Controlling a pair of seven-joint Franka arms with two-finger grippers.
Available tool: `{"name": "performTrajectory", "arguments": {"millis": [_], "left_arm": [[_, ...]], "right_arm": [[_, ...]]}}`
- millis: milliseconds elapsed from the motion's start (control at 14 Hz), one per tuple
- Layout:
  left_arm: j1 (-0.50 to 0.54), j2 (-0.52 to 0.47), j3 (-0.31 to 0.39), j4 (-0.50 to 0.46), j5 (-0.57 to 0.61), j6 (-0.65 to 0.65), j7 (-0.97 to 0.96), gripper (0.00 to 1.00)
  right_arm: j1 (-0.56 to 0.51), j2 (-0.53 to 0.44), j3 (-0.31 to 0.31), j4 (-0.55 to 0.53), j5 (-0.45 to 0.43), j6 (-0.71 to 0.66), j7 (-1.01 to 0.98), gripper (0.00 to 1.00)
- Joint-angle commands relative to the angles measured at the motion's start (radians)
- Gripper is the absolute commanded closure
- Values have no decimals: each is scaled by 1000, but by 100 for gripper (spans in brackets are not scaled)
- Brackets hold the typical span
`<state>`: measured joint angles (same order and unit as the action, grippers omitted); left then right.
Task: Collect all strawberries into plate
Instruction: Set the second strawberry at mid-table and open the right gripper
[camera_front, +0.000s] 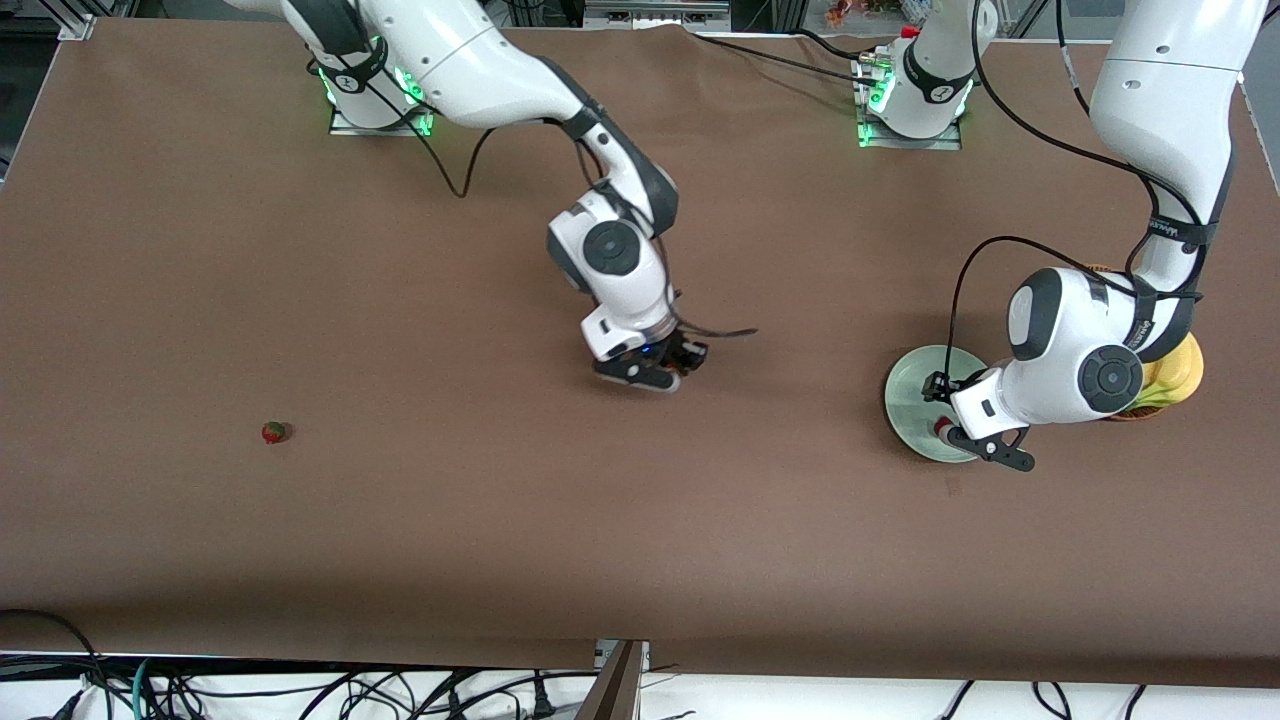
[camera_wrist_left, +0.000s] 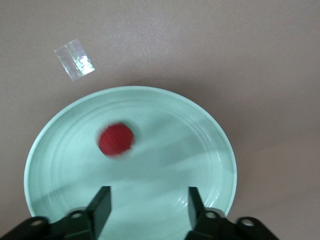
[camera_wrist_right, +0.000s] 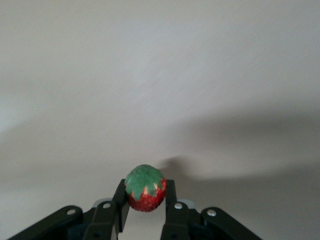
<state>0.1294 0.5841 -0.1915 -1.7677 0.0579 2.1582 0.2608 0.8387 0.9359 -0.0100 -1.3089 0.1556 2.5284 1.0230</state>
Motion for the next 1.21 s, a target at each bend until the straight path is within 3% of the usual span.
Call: {"name": "performTrajectory", "arguments": {"millis": [0, 143, 286, 429, 714, 1000, 1143], "left_arm": [[-4, -21, -17, 16, -21, -49, 0, 0], [-4, -30, -46, 17, -21, -69, -38, 0], [-4, -46, -81, 16, -21, -99, -141, 0], [-4, -50, -143, 13, -21, -129, -271, 0], [-23, -43, -281, 8, -20, -107, -605, 0], [-149, -41, -279, -51, -3, 52, -857, 0], [-189, -32, -278, -113, 58, 211, -891, 0]], "right_arm": [[37, 61, -10, 77, 16, 16, 25, 82], [57, 61, -24, 94, 1, 6, 20, 0], [45, 18, -88, 100, -11, -87, -9, 0], [-21, -29, -126, 117, -7, -237, -200, 0], [-304, -86, -123, 96, -1, -410, -626, 0], [-554, -86, -127, 88, -13, -511, -1048, 0], [-595, -91, -195, 57, -15, -563, -1145, 0]]}}
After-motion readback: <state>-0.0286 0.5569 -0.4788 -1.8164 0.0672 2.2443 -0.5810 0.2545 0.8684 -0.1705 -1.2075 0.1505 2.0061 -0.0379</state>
